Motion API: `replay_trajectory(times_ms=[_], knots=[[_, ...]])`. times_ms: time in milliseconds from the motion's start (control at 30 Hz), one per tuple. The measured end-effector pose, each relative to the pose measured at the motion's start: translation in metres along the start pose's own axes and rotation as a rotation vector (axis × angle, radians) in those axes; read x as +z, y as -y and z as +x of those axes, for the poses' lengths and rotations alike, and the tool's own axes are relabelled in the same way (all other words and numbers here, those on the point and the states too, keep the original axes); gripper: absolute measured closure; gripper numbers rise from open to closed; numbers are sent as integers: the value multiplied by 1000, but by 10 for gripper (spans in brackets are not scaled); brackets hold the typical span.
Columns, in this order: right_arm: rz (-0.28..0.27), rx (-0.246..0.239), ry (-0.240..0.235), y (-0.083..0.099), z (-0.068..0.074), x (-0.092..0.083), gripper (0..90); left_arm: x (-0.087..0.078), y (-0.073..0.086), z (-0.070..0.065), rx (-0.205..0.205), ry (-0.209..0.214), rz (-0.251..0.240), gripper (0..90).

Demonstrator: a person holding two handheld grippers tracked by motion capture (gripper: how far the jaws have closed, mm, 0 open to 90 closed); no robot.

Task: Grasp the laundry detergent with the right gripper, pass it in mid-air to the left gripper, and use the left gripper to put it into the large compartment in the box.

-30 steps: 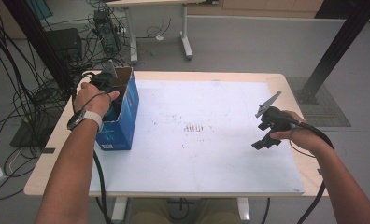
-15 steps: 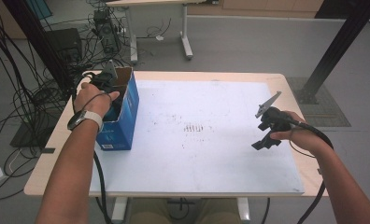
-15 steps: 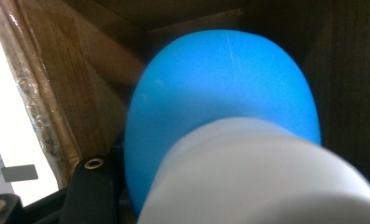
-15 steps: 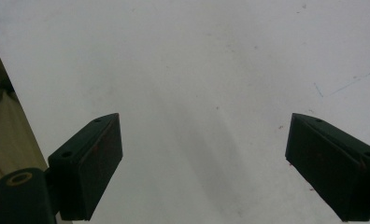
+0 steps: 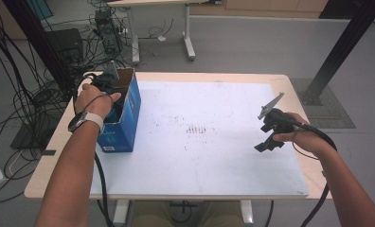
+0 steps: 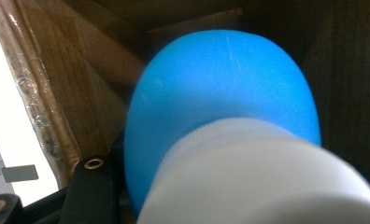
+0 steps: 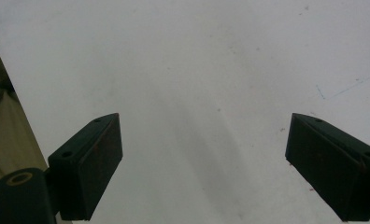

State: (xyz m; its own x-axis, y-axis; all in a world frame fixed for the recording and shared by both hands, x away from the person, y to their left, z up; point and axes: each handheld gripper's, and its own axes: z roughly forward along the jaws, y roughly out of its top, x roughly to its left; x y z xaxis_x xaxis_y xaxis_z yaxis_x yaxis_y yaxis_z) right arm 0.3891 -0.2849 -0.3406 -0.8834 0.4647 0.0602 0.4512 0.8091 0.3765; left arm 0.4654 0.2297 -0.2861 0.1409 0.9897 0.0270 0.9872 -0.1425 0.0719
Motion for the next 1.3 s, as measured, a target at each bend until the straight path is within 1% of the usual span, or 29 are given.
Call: replay_trajectory(times_ms=[500,933,1067,1300], knots=[[5,-6,-8,-1,1,2,109,0,1,-1,10,-5,-8,405],[3,-5,-6,0,1,2,106,0,1,-1,12,-5,-12,405],[0,3,-6,1,1,1,106,0,1,-1,16,-4,-12,405],[1,-2,-4,1,1,1,106,0,1,-1,18,-3,-13,405]])
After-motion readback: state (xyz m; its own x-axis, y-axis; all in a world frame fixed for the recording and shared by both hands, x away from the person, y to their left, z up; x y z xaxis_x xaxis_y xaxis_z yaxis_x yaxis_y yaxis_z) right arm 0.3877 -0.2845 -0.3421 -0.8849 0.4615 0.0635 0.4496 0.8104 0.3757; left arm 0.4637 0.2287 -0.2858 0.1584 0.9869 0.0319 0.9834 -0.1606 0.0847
